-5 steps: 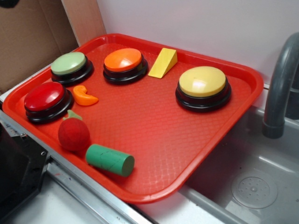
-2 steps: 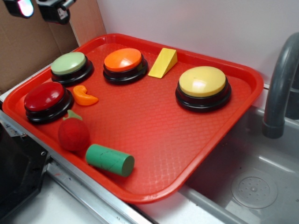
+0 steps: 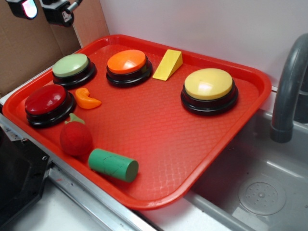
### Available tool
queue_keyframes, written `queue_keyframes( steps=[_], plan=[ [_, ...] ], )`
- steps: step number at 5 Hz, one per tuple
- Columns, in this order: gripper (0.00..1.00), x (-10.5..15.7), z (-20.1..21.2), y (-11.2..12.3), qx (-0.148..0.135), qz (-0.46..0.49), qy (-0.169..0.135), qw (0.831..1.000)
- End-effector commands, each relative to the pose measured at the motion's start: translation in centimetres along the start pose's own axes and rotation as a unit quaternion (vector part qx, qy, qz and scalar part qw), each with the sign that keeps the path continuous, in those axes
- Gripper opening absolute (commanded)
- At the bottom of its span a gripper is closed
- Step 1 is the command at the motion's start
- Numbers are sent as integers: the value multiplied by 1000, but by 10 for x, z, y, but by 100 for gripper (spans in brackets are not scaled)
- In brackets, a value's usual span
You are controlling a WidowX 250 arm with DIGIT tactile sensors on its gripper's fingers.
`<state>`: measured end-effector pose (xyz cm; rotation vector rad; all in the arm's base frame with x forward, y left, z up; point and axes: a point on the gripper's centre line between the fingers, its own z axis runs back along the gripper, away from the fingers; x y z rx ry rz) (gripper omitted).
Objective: Push the green button.
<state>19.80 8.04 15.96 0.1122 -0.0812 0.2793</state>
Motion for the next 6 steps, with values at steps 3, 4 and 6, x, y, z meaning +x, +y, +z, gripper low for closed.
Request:
queue_keyframes(
  steps=[3,4,6],
  plan=[
    [100,64,-49,57,23,331,4,943],
    [100,63,-79,62,20,339,9,940],
    [100,56,-105,69,-19,310,19,950]
  ],
)
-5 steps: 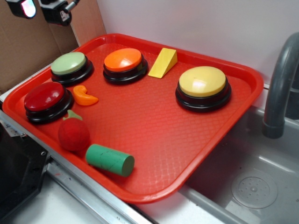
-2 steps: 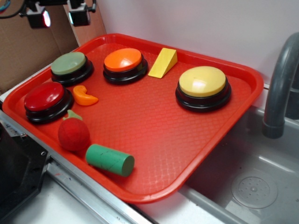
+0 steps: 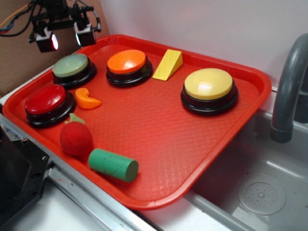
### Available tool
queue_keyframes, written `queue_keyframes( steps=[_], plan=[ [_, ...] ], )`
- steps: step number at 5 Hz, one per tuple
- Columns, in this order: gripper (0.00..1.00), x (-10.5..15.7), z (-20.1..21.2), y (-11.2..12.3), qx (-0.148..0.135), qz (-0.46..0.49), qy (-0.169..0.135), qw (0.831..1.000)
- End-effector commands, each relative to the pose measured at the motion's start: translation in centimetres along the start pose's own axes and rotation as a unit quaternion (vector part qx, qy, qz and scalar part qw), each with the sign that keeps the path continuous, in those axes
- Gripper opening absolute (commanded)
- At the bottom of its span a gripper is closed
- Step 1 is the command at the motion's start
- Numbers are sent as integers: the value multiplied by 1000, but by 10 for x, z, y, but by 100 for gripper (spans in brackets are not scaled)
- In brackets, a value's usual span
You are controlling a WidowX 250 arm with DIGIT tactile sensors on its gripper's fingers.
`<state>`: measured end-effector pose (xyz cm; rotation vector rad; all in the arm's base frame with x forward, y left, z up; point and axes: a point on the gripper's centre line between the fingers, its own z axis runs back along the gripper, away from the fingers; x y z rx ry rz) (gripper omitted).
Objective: Push the green button.
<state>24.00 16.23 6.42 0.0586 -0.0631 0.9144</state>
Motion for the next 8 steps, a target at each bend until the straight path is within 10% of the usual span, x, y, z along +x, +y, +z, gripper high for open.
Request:
queue_keyframes(
  steps=[1,5,8],
  plan=[
    [100,2,2,3,-4,-2,22,1000],
    [100,-17,89,23,3,-68,-34,997],
    [100,13,22,4,12,-83,-12,996]
  ],
)
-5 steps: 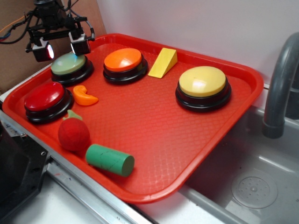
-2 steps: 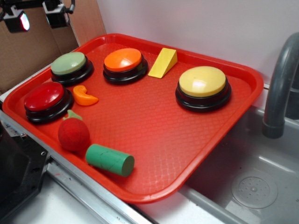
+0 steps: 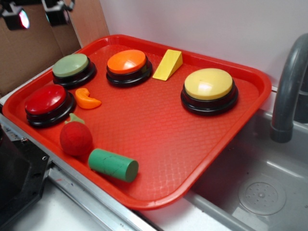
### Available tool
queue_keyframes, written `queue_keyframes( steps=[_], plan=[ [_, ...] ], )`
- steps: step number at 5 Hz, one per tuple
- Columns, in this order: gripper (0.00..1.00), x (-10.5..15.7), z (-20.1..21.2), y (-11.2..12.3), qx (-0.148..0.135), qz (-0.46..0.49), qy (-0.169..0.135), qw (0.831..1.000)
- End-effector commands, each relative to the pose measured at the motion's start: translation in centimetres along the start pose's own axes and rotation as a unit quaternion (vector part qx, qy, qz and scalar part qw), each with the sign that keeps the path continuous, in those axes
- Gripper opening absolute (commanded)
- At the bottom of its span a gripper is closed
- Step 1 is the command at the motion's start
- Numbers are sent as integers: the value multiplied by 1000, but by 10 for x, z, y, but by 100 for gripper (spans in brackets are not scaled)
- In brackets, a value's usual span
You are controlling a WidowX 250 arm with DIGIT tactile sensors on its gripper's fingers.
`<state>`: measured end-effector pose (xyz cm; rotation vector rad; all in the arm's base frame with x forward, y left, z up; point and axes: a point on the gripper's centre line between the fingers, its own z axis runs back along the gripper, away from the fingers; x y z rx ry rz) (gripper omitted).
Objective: Push the green button.
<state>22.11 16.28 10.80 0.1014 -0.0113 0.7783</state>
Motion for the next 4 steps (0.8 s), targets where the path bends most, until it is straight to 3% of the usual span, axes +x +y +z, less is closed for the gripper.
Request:
queue_keyframes(
  steps=[1,2,3,4],
  plan=[
    [100,23,-48,-21,-21,12,-4,1000],
    [100,17,-63,-26,-62,87,36,994],
    [100,14,-57,-28,-47,87,47,994],
    [100,0,-21,-23,-31,63,3,998]
  ],
)
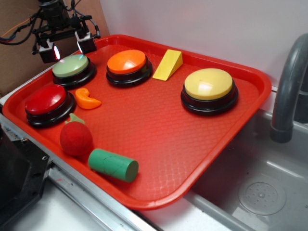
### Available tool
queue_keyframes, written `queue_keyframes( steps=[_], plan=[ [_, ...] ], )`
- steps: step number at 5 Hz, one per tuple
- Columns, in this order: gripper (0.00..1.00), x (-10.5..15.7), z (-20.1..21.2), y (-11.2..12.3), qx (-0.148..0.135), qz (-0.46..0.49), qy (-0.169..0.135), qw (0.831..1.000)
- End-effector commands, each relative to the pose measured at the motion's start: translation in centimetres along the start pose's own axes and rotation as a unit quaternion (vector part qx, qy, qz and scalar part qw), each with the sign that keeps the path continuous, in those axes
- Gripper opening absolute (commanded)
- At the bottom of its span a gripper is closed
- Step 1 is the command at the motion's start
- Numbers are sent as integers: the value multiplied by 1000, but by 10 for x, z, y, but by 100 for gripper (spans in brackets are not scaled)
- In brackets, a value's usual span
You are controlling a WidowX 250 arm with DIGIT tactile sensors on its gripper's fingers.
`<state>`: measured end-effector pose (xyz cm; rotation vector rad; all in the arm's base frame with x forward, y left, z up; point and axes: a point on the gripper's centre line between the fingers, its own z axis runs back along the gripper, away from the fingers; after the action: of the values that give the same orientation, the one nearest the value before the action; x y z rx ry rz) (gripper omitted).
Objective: Push the green button.
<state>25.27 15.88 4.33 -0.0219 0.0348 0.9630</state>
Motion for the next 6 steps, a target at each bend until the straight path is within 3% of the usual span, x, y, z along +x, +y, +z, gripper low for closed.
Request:
queue_keyframes(
  steps=[1,2,6],
  plan=[
    [100,-39,85,20,32,-63,-79,994],
    [100,-37,94,24,51,-86,-55,993],
    [100,-35,121,18,56,-122,-87,987]
  ],
)
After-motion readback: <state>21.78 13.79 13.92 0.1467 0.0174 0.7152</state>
